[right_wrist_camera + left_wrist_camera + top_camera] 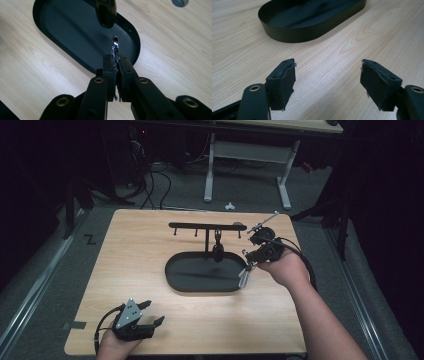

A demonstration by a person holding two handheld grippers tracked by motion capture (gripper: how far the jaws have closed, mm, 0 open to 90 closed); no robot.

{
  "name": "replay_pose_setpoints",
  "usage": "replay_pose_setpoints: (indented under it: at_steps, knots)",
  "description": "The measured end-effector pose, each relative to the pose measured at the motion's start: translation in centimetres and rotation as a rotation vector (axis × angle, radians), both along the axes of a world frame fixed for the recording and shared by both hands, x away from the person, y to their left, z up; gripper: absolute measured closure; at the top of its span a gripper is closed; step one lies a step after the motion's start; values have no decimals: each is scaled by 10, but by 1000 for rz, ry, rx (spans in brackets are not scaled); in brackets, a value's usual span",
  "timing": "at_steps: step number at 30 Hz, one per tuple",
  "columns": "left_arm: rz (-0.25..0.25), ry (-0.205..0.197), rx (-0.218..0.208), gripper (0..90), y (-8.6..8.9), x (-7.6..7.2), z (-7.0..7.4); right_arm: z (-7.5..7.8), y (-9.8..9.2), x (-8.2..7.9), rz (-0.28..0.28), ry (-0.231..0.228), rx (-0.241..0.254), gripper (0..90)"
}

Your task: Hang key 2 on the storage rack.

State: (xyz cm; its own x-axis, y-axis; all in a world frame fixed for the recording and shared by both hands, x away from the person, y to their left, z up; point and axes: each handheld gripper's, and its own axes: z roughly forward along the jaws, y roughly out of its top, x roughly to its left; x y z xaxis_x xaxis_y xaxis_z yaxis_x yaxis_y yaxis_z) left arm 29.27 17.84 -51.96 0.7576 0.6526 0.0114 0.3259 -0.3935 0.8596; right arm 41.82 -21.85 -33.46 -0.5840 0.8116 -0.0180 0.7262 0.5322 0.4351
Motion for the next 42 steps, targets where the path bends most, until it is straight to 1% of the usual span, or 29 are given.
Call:
replay_pose_setpoints:
  at_steps: [3, 7, 9, 10, 13, 14, 17, 18, 25, 29, 32, 33, 34, 38, 42]
  knots:
    - [-1, 4, -1, 288, 1, 0, 0, 0, 1, 6, -7, 3, -1, 861]
    - [3, 1, -4, 288, 1, 0, -1, 1, 2, 14, -22, -7, 8, 861]
    - [4, 1, -4, 288, 1, 0, -1, 1, 2, 16, -18, -10, 5, 861]
    - [2, 3, -1, 288, 1, 0, 0, 3, 4, 19, -19, -13, 7, 861]
    - [1, 4, 0, 288, 1, 0, 0, 5, 6, 22, -19, -14, 10, 861]
    - [1, 5, 0, 288, 1, 0, 0, 8, 8, 25, -22, -18, 20, 861]
    - [2, 4, 0, 288, 1, 0, 0, 9, 9, 27, -23, -20, 23, 861]
    - [3, 3, 0, 288, 1, 0, 0, 10, 10, 28, -16, -27, 25, 861]
    - [6, -1, -6, 288, 2, 0, 0, 13, 15, 35, -25, -21, 26, 861]
    - [5, 2, -4, 288, 2, -1, 0, 11, 13, 39, -34, -21, 39, 861]
    - [7, 0, -5, 288, 3, 0, 0, 10, 11, 42, -45, -15, 37, 860]
    - [6, 3, -2, 288, 3, 0, 0, 9, 9, 44, -44, -21, 44, 860]
    - [6, 3, -2, 288, 3, 0, 0, 8, 8, 44, -55, -14, 55, 859]
    - [7, 2, -3, 288, 2, 0, -1, 1, 3, 49, -49, -17, 80, 855]
    - [8, 2, -1, 288, 2, 0, -2, -1, 1, 51, -57, -28, 87, 846]
